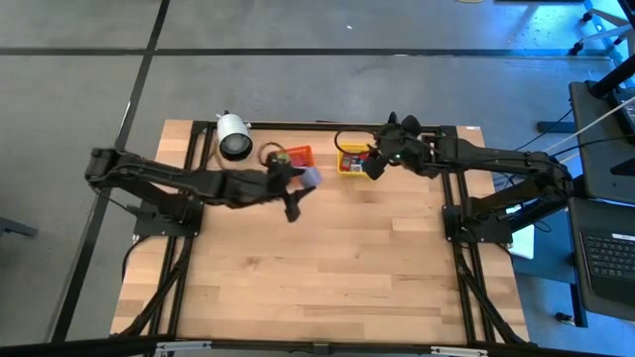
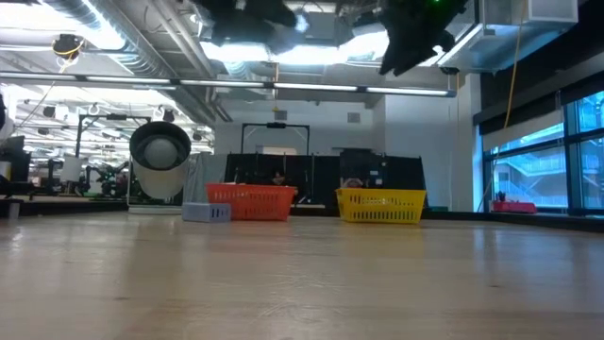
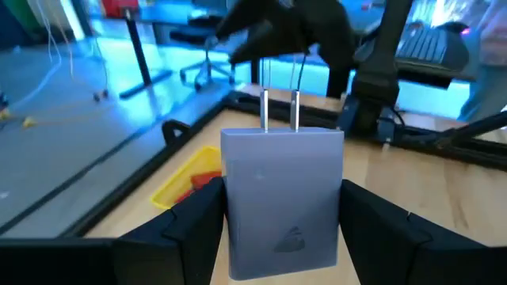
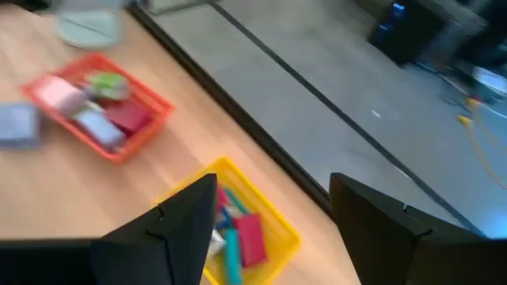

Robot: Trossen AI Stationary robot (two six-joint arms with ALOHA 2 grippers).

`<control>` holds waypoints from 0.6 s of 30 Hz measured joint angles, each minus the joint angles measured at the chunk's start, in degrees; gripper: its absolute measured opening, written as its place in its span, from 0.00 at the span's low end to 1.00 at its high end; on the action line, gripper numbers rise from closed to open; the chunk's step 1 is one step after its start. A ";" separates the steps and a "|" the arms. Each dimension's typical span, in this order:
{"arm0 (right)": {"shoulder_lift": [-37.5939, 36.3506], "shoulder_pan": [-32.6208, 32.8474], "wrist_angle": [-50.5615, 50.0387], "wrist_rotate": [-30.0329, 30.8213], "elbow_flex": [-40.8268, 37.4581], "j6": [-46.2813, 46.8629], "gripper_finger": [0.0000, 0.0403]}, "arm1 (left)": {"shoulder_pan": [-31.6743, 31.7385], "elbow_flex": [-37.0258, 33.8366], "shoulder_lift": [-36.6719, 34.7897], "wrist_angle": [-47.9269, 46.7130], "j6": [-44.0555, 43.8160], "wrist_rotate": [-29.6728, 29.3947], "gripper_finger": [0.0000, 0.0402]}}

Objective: Pick & Place Office items
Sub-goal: Put the bottom purple charger adapter into the orange bin

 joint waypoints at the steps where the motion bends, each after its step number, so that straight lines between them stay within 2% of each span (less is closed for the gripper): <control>1: 0.00 0.00 0.90 -1.45 0.00 -0.73 0.61 | 0.34 -2.24 -2.05 1.83 1.03 0.31 0.54; 4: 0.03 0.00 3.20 -5.15 0.00 -2.73 0.61 | 1.83 -7.79 -7.13 6.87 2.92 1.61 0.54; 9: 0.07 0.10 5.70 -7.82 0.00 -3.37 0.61 | 6.58 -13.50 -11.24 8.13 3.21 1.89 0.54; 18: 0.07 0.11 6.31 -7.91 0.00 -3.41 0.61 | 17.99 -14.65 -8.86 6.51 5.58 6.02 0.54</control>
